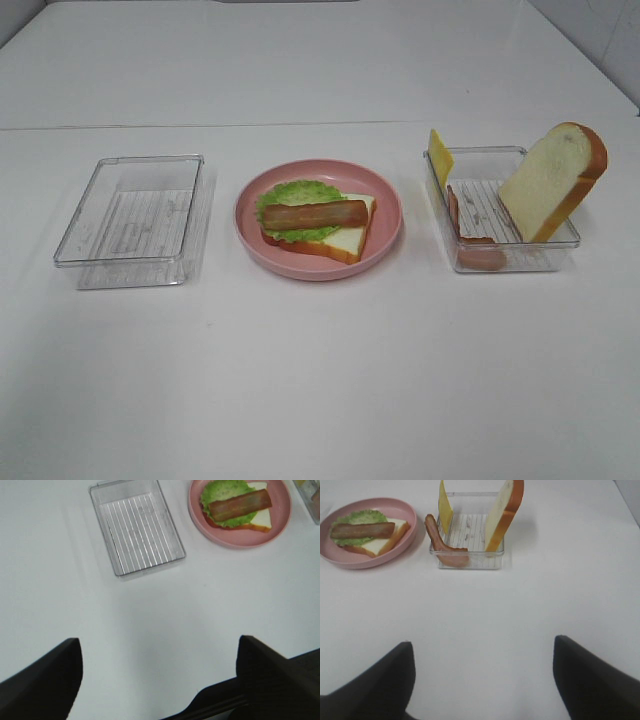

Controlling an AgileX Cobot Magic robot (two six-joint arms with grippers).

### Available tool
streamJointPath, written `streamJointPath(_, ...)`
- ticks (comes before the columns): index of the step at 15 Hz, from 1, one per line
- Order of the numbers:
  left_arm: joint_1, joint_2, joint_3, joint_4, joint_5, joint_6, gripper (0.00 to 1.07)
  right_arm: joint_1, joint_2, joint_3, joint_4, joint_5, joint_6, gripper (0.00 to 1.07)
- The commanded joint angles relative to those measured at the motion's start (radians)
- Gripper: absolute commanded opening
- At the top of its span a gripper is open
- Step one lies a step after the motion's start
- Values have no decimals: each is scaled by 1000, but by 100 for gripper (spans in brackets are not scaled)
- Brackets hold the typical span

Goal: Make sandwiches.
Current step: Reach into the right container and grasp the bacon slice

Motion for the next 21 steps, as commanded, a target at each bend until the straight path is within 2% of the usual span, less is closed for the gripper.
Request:
streamJointPath(1,-2,-142,149,5,23,-8,80,-5,92,-13,-1,-42,6,73)
streamJointPath(4,-2,-434,404,51,-77,0,80,-5,260,-18,73,-212,6,73)
streamJointPath(6,-2,-585,491,55,-112,0,80,-5,360,-22,83,-260,6,72)
streamJointPath(9,-2,-788,605,58,-150,0,80,-5,556,-111,84,-263,6,72)
streamJointPath(10,-2,-817,620,59,-151,0,80,-5,585,-128,84,-263,6,72)
streamJointPath(12,-2,-907,668,67,-154,0,80,-5,733,-227,84,-263,2,72)
streamJointPath(15,-2,-990,680,112,-167,-1,80,-5,895,-364,84,-232,-28,72)
streamJointPath(16,-2,-987,681,110,-169,-1,79,-4,1050,-511,84,-153,-29,72)
streamJointPath(18,-2,-987,681,107,-169,-4,79,-4,1188,-637,103,-67,-33,72)
streamJointPath(21,-2,-987,681,108,-169,-7,79,-4,1370,-804,233,4,-124,72)
